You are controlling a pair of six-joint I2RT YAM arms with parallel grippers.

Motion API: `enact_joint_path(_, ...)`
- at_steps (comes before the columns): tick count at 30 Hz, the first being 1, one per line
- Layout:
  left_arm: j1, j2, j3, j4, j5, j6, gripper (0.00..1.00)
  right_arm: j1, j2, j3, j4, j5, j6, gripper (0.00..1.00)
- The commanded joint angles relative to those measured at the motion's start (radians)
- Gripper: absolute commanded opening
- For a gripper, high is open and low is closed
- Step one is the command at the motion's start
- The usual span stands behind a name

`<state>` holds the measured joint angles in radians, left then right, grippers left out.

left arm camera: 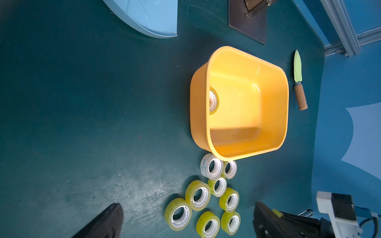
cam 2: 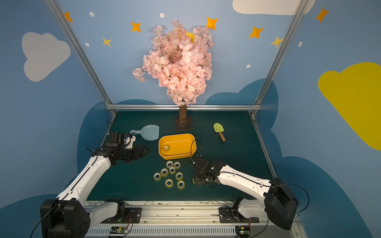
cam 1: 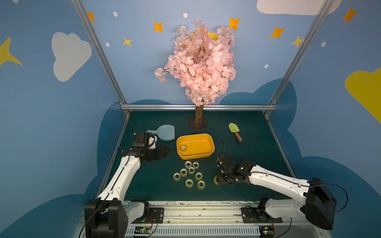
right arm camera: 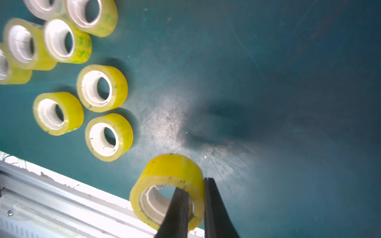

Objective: Put the transparent tape into the storage box
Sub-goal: Pick up the tape at the center of the board, then place the tape in the storage box.

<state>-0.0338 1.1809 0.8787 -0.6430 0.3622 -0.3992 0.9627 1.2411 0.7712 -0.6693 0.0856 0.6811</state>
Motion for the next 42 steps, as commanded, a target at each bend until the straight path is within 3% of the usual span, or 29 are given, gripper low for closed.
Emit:
enact_joint_path(1,0.000,-0.018,0.024,-0.001,-0.002,0.016,1.00,-0.011,-0.069,0.016,-0.066,0.040,-0.013,0.00)
enact_joint_path(4,-0.001,-0.025,0.042,0.030,0.016,-0.002,1.00,-0.019,-0.128,0.016,-0.075,0.079,0.036,0.00)
enact_joint_path(11,-0.001,0.063,0.200,0.046,-0.009,0.020,1.00,-0.052,-0.241,0.045,-0.040,0.109,-0.034,0.00)
enact_joint_path(17,0.000,0.110,0.170,0.094,0.001,0.014,1.00,-0.114,-0.238,0.099,-0.020,0.055,-0.069,0.00)
enact_joint_path(30,0.005,0.105,0.144,0.106,0.039,-0.002,1.00,-0.204,0.011,0.266,0.048,-0.062,-0.137,0.00)
enact_joint_path(39,0.037,0.107,0.154,0.098,0.045,-0.005,1.00,-0.259,0.287,0.502,0.044,-0.096,-0.183,0.00)
enact_joint_path(42,0.049,0.100,0.150,0.098,0.044,-0.010,1.00,-0.265,0.419,0.617,0.034,-0.169,-0.197,0.00)
